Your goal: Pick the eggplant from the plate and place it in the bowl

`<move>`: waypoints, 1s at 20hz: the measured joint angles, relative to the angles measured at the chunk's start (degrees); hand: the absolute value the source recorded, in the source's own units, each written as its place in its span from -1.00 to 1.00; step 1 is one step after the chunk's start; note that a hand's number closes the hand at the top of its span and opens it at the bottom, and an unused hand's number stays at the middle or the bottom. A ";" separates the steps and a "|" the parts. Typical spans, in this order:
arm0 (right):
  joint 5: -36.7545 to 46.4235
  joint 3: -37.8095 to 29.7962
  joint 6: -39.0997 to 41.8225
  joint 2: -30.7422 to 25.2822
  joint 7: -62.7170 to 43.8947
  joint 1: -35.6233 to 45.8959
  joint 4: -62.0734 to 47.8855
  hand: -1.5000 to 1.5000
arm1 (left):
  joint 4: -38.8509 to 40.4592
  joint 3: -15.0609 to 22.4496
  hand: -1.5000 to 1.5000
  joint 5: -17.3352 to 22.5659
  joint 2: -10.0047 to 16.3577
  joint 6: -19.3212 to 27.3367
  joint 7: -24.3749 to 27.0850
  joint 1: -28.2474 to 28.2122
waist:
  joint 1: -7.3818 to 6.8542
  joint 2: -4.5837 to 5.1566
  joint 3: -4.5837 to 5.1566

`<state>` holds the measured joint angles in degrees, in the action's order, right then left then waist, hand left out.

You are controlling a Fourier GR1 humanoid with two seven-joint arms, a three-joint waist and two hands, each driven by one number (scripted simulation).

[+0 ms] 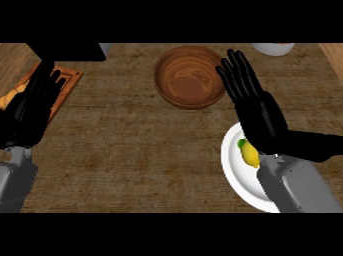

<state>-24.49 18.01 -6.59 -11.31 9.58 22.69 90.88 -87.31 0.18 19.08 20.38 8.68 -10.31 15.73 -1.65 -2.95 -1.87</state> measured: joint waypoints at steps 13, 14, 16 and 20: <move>-14.63 -18.02 26.81 -18.64 6.89 -17.59 -23.91 -1.00 | -2.15 3.14 0.00 -12.91 4.55 5.00 2.41 -1.96 | 2.07 4.01 1.24; -14.10 -18.73 30.36 -19.92 9.43 -18.06 -26.35 -1.00 | -2.31 3.63 0.00 -13.58 4.31 5.42 2.17 -1.85 | 1.90 3.93 1.27; -12.58 -20.19 36.91 -23.71 13.54 -18.21 -30.36 -1.00 | -2.17 3.89 0.00 -14.25 4.31 5.53 2.38 -1.96 | 1.54 3.80 1.34; -5.98 -20.60 43.37 -30.39 18.31 -16.34 -36.90 -1.00 | -1.85 5.35 0.00 -16.01 3.16 6.34 2.66 -1.73 | 0.74 3.69 1.45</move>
<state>-30.47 -2.59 36.78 -41.70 27.89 6.35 53.97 -89.16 5.53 3.07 23.54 15.02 -7.65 14.00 -0.91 0.74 -0.42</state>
